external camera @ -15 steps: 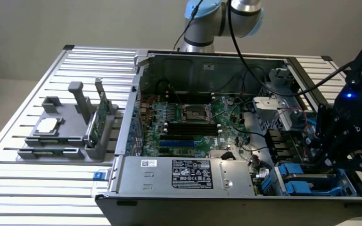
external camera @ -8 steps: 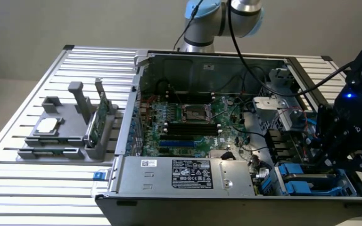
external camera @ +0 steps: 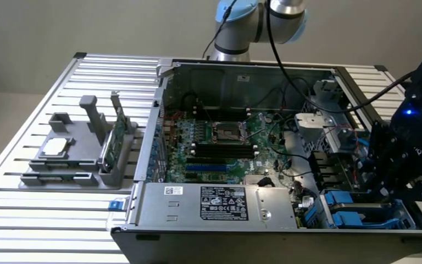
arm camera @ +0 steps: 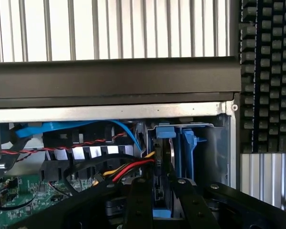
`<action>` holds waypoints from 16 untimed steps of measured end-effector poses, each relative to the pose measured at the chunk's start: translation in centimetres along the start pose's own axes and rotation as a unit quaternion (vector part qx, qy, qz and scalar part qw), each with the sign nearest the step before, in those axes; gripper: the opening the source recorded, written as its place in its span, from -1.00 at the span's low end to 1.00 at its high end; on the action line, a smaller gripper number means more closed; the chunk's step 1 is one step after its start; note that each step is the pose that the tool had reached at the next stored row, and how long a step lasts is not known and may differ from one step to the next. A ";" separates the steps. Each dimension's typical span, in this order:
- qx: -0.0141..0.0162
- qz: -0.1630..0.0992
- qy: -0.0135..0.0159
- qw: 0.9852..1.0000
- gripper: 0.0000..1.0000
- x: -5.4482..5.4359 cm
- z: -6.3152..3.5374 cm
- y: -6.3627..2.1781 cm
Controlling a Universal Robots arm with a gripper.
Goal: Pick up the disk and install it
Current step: 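Insert the first disk wire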
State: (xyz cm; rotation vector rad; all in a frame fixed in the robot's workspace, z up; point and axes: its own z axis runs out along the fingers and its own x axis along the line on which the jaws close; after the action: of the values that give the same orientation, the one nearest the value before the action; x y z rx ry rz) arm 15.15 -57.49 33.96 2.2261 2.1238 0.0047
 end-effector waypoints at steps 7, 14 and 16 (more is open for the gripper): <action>0.000 0.000 0.000 1.000 -0.51 -0.1 -3.20 0.16; 0.000 0.000 0.000 1.000 -0.51 -0.3 -6.08 0.22; -0.001 0.000 0.000 1.000 -0.51 -0.3 -6.09 -0.51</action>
State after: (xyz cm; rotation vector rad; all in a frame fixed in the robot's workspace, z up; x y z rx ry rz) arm 14.35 -57.49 40.03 2.2248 2.1222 0.0076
